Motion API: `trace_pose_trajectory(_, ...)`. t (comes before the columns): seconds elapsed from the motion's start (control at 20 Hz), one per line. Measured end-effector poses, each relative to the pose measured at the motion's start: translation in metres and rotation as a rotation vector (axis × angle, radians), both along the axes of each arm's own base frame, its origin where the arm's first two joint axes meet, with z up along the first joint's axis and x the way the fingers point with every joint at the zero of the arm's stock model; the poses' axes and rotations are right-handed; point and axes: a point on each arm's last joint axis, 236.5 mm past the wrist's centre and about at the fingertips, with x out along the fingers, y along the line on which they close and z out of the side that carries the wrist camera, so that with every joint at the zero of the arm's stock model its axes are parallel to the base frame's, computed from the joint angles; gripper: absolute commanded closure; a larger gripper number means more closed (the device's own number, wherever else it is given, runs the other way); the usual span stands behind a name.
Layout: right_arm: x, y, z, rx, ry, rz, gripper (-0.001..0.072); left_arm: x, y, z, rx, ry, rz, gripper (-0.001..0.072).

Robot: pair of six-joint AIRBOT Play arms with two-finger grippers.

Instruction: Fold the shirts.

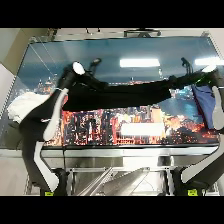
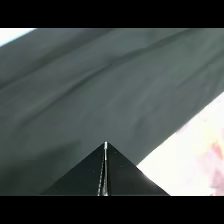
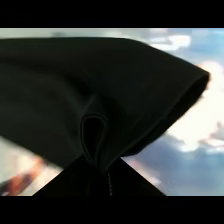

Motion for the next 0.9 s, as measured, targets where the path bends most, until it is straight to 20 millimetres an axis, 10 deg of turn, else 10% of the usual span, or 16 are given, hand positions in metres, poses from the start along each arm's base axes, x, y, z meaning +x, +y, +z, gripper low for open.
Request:
trace_pose_trajectory(0.3,-0.024,0.035,0.131,0.146,-0.153,0.048,0.0691,-0.011,-0.105,-0.041,-0.12,0.009,-0.066,0.0691)
trace_pose_trajectory(0.55,-0.041,0.052,0.182,0.234,-0.201,0.069,0.0691,-0.019,-0.138,-0.043,-0.225,0.054,-0.041,0.069)
trace_pose_trajectory(0.7,-0.045,0.062,0.191,0.256,-0.202,0.081,0.0691,-0.015,-0.138,0.017,-0.359,0.065,-0.039,0.0692)
trace_pose_trajectory(0.9,-0.042,0.111,0.197,0.273,-0.224,0.122,0.0691,-0.006,-0.073,0.167,-0.529,-0.052,-0.072,0.0688)
